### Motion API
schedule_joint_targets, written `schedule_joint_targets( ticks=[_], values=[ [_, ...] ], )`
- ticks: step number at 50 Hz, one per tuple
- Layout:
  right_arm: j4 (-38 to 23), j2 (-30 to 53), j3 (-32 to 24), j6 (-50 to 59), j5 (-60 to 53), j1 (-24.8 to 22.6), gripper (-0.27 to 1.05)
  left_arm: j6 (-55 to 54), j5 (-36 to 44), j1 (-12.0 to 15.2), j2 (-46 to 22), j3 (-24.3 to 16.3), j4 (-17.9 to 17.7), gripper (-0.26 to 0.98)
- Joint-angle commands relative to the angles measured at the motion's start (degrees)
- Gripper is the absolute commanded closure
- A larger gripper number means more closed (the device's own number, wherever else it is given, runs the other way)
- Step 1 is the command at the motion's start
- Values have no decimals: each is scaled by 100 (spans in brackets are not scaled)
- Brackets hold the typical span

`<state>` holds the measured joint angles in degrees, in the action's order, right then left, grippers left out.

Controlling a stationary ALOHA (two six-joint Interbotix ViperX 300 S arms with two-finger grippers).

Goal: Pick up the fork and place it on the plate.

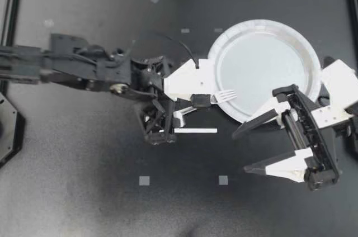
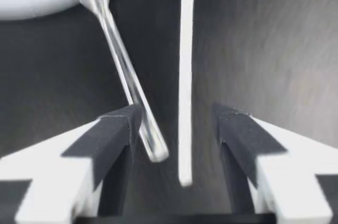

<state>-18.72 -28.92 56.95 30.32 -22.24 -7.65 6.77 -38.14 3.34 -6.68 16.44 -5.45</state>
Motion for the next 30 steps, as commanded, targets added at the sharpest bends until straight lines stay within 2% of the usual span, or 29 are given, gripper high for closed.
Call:
schedule_joint_targets(
  ticks=[1, 10, 16, 22, 26, 30],
  values=[
    [18, -88, -141, -378, -53, -26, 3, 202, 650, -70, 352, -70, 0, 20],
    [202, -97, -211, -1046, -123, 53, 3, 369, 2979, -237, 606, 483, 0, 20],
    [202, -123, -158, -1081, -360, 193, 3, 369, 4729, -299, 888, 1187, 9, 20],
    [211, 9, -62, -1081, -615, 308, 3, 334, 6117, -369, 1169, 1960, 9, 20],
    [237, 167, -44, -1072, -800, 334, 3, 299, 6715, -439, 1266, 2347, 9, 20],
    [255, 308, -70, -1063, -914, 369, 3, 255, 6926, -475, 1283, 2514, 9, 20]
  ],
)
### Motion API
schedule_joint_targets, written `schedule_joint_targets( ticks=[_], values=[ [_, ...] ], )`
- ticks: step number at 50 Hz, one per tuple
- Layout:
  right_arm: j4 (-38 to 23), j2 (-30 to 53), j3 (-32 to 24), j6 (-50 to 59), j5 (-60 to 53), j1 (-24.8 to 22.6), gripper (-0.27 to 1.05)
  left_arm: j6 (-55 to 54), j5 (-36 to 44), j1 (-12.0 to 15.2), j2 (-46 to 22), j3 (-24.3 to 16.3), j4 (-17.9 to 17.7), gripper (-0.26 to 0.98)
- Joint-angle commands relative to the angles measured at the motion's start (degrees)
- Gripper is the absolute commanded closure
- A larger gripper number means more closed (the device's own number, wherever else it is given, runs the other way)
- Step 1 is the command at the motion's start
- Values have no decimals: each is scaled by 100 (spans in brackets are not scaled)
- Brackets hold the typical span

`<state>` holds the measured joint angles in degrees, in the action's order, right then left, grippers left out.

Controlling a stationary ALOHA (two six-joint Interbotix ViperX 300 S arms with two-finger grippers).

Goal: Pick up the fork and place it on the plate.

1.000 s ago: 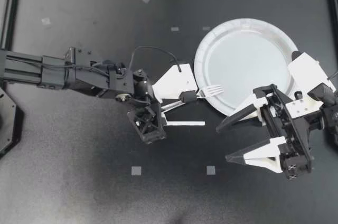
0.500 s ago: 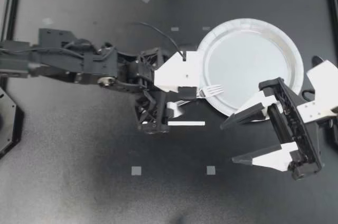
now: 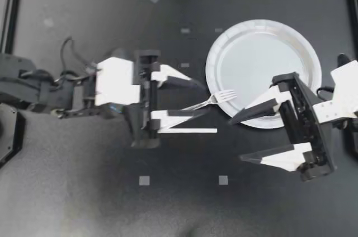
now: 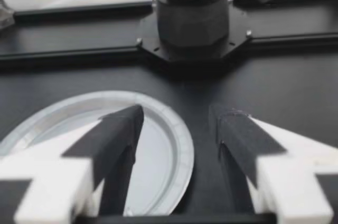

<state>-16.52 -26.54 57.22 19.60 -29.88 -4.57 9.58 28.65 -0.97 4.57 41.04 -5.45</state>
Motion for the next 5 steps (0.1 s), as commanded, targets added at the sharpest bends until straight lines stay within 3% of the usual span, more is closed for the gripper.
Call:
schedule_joint_targets(
  ticks=[1, 5],
  values=[
    [35, 97, -105, 9, -158, 62, 3, -35, 237, -44, 158, 62, 9, 20],
    [44, 176, -123, 35, -211, 62, 3, -53, 141, -70, 141, 79, 9, 20]
  ],
)
